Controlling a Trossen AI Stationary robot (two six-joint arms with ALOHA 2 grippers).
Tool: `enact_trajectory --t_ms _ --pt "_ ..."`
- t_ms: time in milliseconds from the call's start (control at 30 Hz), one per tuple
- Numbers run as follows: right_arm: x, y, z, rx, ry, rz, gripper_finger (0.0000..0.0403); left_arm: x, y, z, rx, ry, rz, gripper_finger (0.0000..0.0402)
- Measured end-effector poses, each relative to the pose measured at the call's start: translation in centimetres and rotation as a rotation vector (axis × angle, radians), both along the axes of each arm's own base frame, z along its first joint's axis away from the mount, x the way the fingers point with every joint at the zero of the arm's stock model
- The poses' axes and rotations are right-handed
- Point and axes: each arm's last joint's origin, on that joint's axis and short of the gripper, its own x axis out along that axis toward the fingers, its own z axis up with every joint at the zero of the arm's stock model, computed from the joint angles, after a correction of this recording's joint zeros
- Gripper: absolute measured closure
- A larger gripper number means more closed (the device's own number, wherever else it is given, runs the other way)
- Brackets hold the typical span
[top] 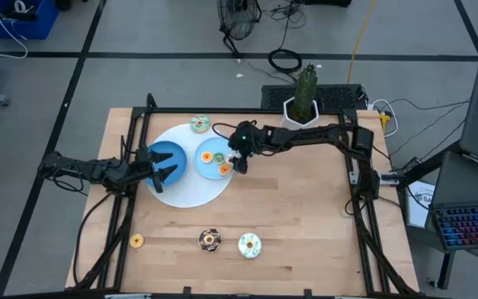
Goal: Pick & Place donuts
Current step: Put the small yellow donut on the blue plate
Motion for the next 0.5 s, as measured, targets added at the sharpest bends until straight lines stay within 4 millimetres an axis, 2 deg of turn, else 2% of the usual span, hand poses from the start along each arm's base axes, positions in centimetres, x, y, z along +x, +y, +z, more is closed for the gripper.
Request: enact_trajectory --t_ms 200,500 --pt "-1.5 0.5 4.1 -0.009 -0.033 0.0 0.0121 0.0 0.0 0.0 0.0 0.001 0.0 0.0158" --pt "-5.4 1.7 9.4 0.003 0.009 0.002 0.0117 0.0 0.0 0.0 0.0 0.0 0.0 0.0158"
